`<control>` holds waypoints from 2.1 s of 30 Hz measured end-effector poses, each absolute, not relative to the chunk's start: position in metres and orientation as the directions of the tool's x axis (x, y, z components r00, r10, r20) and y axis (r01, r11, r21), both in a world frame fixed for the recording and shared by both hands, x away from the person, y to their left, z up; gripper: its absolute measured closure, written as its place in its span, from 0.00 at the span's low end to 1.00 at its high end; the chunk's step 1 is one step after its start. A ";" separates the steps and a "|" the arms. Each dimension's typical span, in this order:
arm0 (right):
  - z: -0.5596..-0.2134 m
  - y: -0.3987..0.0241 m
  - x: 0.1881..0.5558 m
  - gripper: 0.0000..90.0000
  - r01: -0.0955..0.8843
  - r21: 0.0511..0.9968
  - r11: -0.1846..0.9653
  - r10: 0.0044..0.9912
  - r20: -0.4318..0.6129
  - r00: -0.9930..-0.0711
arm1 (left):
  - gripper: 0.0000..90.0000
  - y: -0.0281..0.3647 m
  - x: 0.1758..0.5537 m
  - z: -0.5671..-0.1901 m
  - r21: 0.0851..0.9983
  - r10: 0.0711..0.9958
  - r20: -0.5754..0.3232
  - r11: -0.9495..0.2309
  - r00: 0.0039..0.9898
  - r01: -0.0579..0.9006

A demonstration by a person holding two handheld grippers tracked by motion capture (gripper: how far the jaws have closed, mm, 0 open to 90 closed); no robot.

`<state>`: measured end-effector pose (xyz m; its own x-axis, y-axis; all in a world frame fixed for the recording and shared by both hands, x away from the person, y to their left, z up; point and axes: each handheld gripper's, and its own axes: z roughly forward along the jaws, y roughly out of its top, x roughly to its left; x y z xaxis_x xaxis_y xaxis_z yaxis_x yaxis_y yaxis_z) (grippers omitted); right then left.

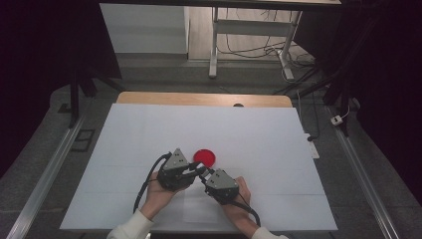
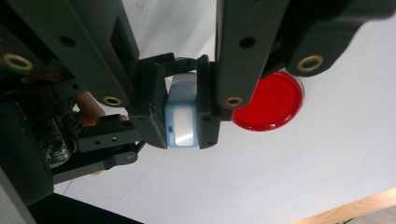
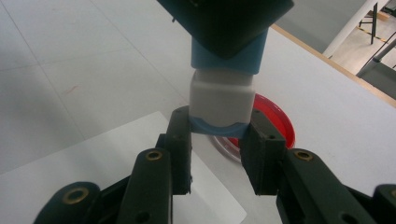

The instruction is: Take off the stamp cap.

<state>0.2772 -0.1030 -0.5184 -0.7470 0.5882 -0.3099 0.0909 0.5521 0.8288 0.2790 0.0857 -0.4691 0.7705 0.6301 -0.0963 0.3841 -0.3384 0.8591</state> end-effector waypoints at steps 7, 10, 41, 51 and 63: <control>-0.519 -0.103 0.276 0.73 0.096 0.832 0.547 0.598 -0.308 -0.740 | 0.83 0.086 0.279 -0.470 0.862 0.634 -0.099 -0.331 0.767 0.385; -0.520 -0.102 0.276 0.73 0.096 0.831 0.548 0.601 -0.311 -0.736 | 0.83 0.085 0.278 -0.470 0.861 0.633 -0.098 -0.333 0.768 0.385; -0.523 -0.103 0.276 0.73 0.078 0.818 0.570 0.584 -0.337 -0.738 | 0.84 0.087 0.279 -0.473 0.855 0.630 -0.122 -0.325 0.767 0.404; -0.524 -0.103 0.275 0.73 0.084 0.826 0.557 0.595 -0.326 -0.735 | 0.84 0.087 0.279 -0.473 0.857 0.633 -0.128 -0.316 0.763 0.406; -0.522 -0.104 0.275 0.73 0.063 0.821 0.567 0.581 -0.345 -0.737 | 0.84 0.088 0.278 -0.472 0.861 0.635 -0.145 -0.297 0.758 0.413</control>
